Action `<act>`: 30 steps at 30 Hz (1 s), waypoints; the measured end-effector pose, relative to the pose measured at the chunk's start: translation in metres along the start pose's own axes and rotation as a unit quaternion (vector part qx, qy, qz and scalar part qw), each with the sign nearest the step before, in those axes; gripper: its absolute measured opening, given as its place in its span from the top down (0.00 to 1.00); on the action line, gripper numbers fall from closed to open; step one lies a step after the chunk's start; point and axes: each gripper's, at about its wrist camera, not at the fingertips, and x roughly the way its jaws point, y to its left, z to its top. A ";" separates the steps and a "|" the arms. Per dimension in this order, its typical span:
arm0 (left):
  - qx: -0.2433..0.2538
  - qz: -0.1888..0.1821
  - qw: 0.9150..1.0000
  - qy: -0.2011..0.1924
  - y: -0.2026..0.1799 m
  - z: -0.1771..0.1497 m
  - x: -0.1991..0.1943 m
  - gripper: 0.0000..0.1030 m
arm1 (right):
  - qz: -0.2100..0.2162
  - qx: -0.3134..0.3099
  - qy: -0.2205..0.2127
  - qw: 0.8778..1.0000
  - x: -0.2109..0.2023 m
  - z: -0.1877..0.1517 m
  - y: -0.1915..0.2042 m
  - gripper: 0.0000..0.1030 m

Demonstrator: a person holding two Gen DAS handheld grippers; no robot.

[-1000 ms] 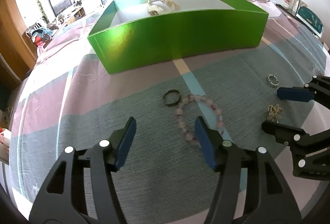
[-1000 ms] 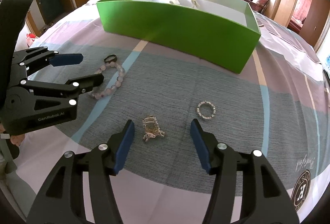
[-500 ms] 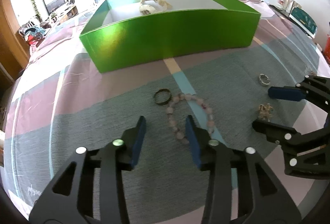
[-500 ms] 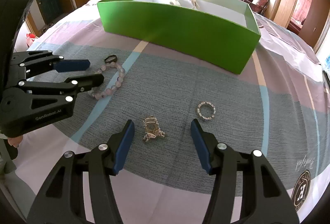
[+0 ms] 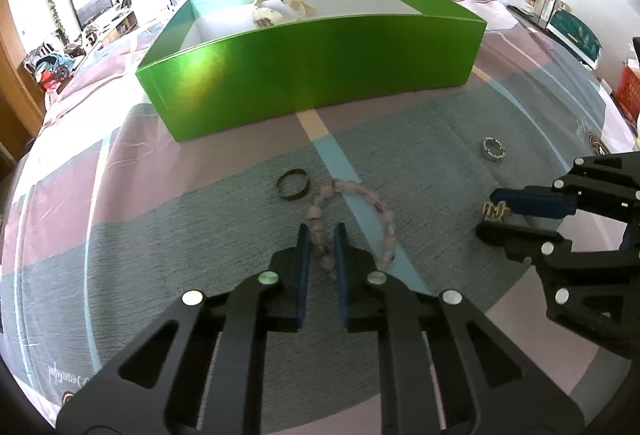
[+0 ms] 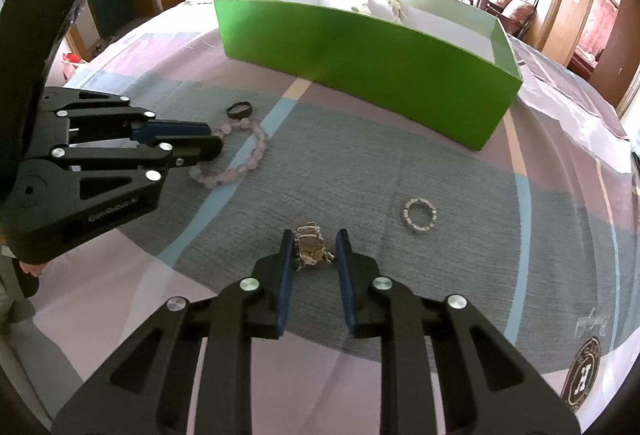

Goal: Organize jewelry
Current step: 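Close the left tool on the pink bracelet while the right tool grips the silver charm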

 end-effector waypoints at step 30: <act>-0.028 0.014 0.999 0.005 0.015 0.001 0.000 0.92 | 0.001 0.017 -0.006 1.000 -0.002 -0.002 -0.005 0.80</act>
